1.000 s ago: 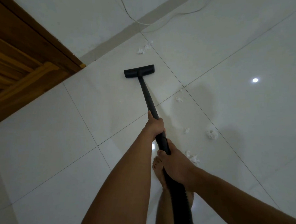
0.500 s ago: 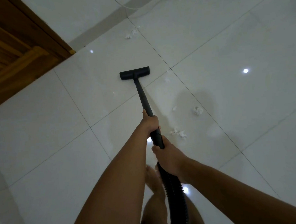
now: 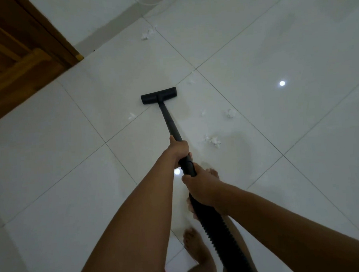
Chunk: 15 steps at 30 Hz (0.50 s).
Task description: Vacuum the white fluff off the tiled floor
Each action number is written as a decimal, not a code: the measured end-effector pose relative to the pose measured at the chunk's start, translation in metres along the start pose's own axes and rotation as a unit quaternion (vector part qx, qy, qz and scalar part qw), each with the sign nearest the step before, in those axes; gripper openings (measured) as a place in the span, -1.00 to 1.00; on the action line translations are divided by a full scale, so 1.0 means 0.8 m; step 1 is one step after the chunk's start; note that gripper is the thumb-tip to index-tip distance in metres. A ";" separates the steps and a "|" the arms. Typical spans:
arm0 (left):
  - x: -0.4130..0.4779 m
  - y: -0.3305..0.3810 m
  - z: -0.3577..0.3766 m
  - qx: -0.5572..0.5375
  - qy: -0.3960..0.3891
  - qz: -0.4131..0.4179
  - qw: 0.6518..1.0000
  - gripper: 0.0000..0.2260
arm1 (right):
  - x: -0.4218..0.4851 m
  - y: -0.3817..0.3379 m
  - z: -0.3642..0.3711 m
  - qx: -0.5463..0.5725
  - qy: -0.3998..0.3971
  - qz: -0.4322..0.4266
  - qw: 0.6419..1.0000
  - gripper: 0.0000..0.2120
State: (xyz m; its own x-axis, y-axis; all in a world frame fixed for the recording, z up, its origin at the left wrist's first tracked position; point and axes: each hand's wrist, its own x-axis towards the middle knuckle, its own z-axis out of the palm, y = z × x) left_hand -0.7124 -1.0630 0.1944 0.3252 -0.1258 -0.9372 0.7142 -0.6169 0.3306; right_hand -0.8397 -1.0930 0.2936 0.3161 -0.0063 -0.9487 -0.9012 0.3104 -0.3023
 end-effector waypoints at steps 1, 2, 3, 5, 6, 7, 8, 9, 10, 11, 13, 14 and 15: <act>-0.008 -0.017 -0.001 0.002 -0.002 0.001 1.000 -0.35 | -0.006 0.016 0.008 -0.018 0.006 -0.006 1.000 -0.53; -0.017 -0.034 -0.002 0.003 -0.005 0.002 1.000 -0.35 | -0.010 0.033 0.016 -0.051 0.017 -0.018 0.998 -0.52; -0.025 -0.051 -0.002 0.003 -0.008 0.002 1.000 -0.36 | -0.014 0.051 0.023 -0.090 0.033 -0.034 0.995 -0.51; -0.038 -0.085 0.000 0.006 -0.011 0.002 1.000 -0.37 | -0.020 0.086 0.035 -0.136 0.058 -0.062 0.987 -0.51; -0.043 -0.102 0.002 0.009 -0.012 0.001 1.000 -0.37 | -0.022 0.103 0.040 -0.137 0.060 -0.063 0.987 -0.49; -0.048 -0.117 0.004 0.013 -0.011 0.000 1.000 -0.37 | -0.024 0.120 0.045 -0.131 0.058 -0.060 0.988 -0.48; -0.053 -0.132 0.007 0.017 -0.010 -0.002 1.000 -0.37 | -0.027 0.137 0.049 -0.122 0.054 -0.057 0.989 -0.48; -0.059 -0.146 0.010 0.019 -0.010 -0.003 1.000 -0.37 | -0.031 0.151 0.054 -0.111 0.054 -0.052 0.991 -0.48; -0.064 -0.159 0.014 0.020 -0.010 -0.004 1.000 -0.37 | -0.035 0.165 0.057 -0.100 0.055 -0.045 0.992 -0.49; -0.068 -0.172 0.017 0.022 -0.010 -0.006 1.000 -0.37 | -0.040 0.178 0.060 -0.091 0.056 -0.043 0.993 -0.50; -0.077 -0.194 0.023 0.029 -0.013 -0.006 0.999 -0.37 | -0.048 0.203 0.065 -0.083 0.055 -0.045 0.994 -0.50; -0.081 -0.204 0.025 0.029 -0.014 -0.006 0.999 -0.37 | -0.052 0.215 0.067 -0.074 0.052 -0.045 0.995 -0.51; -0.085 -0.214 0.028 0.029 -0.014 -0.006 0.999 -0.38 | -0.056 0.226 0.069 -0.063 0.049 -0.045 0.996 -0.51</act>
State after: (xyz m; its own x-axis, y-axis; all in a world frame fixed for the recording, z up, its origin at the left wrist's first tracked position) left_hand -0.8708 -0.9660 0.1990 0.2994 -0.1393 -0.9439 0.6809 -0.6619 0.3137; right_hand -1.0005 -0.9841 0.2865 0.3732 -0.1235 -0.9195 -0.9021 0.1830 -0.3908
